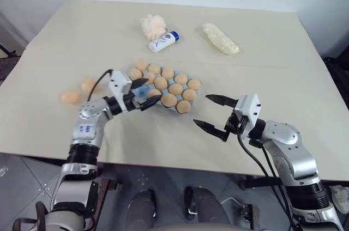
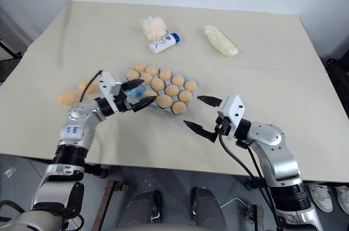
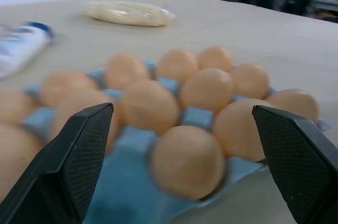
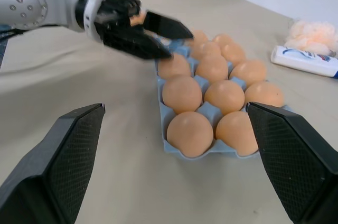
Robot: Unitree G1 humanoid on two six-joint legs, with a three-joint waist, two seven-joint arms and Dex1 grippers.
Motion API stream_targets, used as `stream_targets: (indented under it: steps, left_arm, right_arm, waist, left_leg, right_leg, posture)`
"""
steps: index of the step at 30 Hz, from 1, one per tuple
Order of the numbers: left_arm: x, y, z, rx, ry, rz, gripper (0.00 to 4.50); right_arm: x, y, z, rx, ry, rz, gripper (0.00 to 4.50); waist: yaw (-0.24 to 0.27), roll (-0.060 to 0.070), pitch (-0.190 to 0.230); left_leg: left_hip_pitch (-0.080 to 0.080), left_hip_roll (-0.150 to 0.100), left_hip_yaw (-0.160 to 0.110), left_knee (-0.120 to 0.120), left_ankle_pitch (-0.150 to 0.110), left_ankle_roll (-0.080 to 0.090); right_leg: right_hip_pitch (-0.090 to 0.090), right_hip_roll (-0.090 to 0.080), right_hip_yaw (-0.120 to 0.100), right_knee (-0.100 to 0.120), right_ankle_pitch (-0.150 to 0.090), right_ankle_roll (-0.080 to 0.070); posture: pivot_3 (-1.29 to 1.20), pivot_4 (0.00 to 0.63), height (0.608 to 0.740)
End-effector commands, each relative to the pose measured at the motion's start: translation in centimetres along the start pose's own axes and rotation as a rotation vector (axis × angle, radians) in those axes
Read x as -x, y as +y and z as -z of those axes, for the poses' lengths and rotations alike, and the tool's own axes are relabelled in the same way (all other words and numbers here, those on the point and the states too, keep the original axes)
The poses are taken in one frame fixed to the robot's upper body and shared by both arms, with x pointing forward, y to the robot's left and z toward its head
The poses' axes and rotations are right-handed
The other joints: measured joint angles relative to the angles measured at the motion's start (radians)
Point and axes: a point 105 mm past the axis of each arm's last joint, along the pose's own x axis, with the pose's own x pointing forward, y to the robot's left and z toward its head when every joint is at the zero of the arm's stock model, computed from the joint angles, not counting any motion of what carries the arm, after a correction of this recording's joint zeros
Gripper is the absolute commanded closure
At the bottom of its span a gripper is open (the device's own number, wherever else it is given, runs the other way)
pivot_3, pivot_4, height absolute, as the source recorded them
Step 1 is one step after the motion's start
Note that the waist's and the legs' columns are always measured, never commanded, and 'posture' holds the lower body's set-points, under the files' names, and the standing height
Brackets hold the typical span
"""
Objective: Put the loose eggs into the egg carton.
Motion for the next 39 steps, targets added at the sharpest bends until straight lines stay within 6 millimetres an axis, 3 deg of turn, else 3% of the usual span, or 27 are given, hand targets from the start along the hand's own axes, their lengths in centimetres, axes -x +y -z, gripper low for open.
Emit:
stream_targets:
  steps: [1, 9, 13, 19, 23, 29, 32, 35, 39]
  left_arm:
    - [3.5, 1.7, -2.7, -0.071, -0.1, -0.157, 0.01]
    - [12.5, 3.7, 0.0, -0.121, 0.009, -0.586, 0.01]
    - [15.2, 4.7, 1.1, -0.071, 0.015, -0.783, 0.01]
    - [13.2, 4.4, 1.0, -0.059, -0.014, -0.766, 0.01]
    - [13.3, 6.4, 0.3, -0.046, -0.029, -0.88, 0.01]
    - [12.6, 8.5, 0.0, -0.073, -0.003, -0.904, 0.01]
    - [13.4, 9.7, 0.0, -0.036, -0.027, -0.991, 0.01]
    - [13.7, 10.3, 0.7, -0.003, -0.011, -1.036, 0.01]
    - [12.4, 10.2, 1.8, 0.025, 0.037, -0.994, 0.01]
  right_arm:
    - [-0.3, 0.2, -1.0, 0.019, -0.04, -0.028, 0.0]
    - [-1.0, 0.3, -0.9, 0.011, -0.05, -0.074, 0.0]
    - [-1.0, 0.2, -0.9, 0.012, -0.047, -0.087, 0.0]
    - [-1.0, 0.2, -0.9, 0.016, -0.044, -0.095, 0.0]
    - [-0.8, 0.0, -0.9, 0.018, -0.04, -0.084, 0.0]
    - [-0.8, 0.1, -0.7, 0.011, -0.037, -0.077, 0.0]
    - [-0.7, 0.1, -0.7, 0.009, -0.034, -0.068, 0.0]
    - [-0.5, 0.2, -0.5, 0.005, -0.031, -0.064, 0.0]
    - [-0.5, 0.2, -0.6, 0.006, -0.031, -0.06, 0.0]
  waist:
    - [-0.001, 0.0, 0.0]
    - [0.002, 0.0, 0.0]
    - [0.008, 0.0, 0.0]
    - [0.008, 0.0, 0.0]
    - [0.006, 0.0, 0.0]
    - [0.001, 0.0, 0.0]
    - [0.003, 0.0, 0.0]
    - [0.004, 0.0, 0.0]
    - [0.004, -0.001, 0.0]
  left_leg:
    - [0.0, 0.0, 0.0, 0.0, 0.0, 0.0]
    - [0.001, 0.0, 0.0, 0.0, 0.0, 0.0]
    - [0.001, 0.0, -0.001, 0.0, -0.002, -0.004]
    - [0.001, -0.001, -0.001, -0.001, -0.003, -0.004]
    - [0.0, 0.0, -0.001, -0.001, -0.002, -0.003]
    - [0.001, 0.0, 0.0, -0.001, 0.0, 0.0]
    - [0.0, 0.0, -0.001, -0.001, 0.0, 0.0]
    - [0.0, 0.0, -0.001, -0.001, -0.001, 0.0]
    - [0.0, 0.0, -0.001, -0.001, -0.001, 0.0]
  right_leg:
    - [0.0, 0.0, 0.0, 0.0, 0.0, 0.0]
    - [0.001, -0.002, 0.0, 0.0, 0.0, 0.0]
    - [0.001, -0.003, 0.0, -0.001, 0.0, -0.001]
    - [0.001, -0.003, -0.001, -0.003, 0.0, -0.001]
    - [0.001, -0.003, -0.001, -0.003, 0.0, -0.001]
    - [0.001, -0.002, -0.002, -0.002, 0.0, -0.001]
    - [0.001, -0.002, -0.002, -0.002, 0.0, -0.001]
    - [0.001, -0.002, -0.002, -0.003, 0.0, 0.0]
    - [0.001, -0.002, -0.002, -0.002, 0.001, 0.0]
  posture:
    - [0.0, 0.15, 0.74]
    - [0.0, 0.15, 0.74]
    - [0.0, 0.15, 0.74]
    - [0.0, 0.15, 0.74]
    - [0.0, 0.15, 0.74]
    - [0.0, 0.15, 0.74]
    - [0.0, 0.15, 0.74]
    - [0.0, 0.15, 0.74]
    - [0.0, 0.15, 0.74]
